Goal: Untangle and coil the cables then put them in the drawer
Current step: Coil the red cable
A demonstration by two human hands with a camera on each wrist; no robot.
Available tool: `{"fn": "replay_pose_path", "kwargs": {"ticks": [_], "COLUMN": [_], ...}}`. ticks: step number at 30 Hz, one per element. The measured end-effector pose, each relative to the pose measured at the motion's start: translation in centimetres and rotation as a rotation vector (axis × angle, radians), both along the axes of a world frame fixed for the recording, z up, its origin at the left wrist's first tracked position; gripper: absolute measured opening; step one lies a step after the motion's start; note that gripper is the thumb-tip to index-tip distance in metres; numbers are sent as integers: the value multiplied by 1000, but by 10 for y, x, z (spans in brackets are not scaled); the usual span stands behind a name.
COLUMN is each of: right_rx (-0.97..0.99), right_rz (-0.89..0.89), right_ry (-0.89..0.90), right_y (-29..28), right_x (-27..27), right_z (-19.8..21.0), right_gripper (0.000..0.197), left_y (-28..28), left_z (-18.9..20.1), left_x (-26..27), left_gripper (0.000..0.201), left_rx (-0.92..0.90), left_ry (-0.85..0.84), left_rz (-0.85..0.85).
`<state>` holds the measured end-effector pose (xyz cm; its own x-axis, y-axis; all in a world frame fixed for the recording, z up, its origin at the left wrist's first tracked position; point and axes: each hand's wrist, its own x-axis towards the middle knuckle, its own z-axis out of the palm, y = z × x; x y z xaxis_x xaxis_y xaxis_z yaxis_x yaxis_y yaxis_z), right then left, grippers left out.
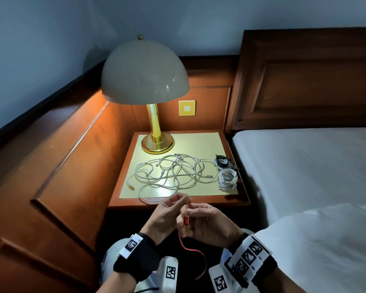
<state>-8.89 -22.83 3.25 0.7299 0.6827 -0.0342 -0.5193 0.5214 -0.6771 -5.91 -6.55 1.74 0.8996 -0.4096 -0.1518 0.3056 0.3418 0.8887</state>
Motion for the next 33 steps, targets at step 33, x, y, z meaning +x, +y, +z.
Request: {"fn": "replay_pose_path", "kwargs": {"ticks": [33], "right_rx": [-320], "right_rz": [-131], "right_ry": [-131], "right_y": [-23], "right_x": [22], "right_z": [-8], "right_gripper": [22], "left_y": [-2], "left_z": [29], "left_x": [-3], "left_gripper": [11], "left_rx": [727], "left_ry": [-699], "left_rz": [157]}}
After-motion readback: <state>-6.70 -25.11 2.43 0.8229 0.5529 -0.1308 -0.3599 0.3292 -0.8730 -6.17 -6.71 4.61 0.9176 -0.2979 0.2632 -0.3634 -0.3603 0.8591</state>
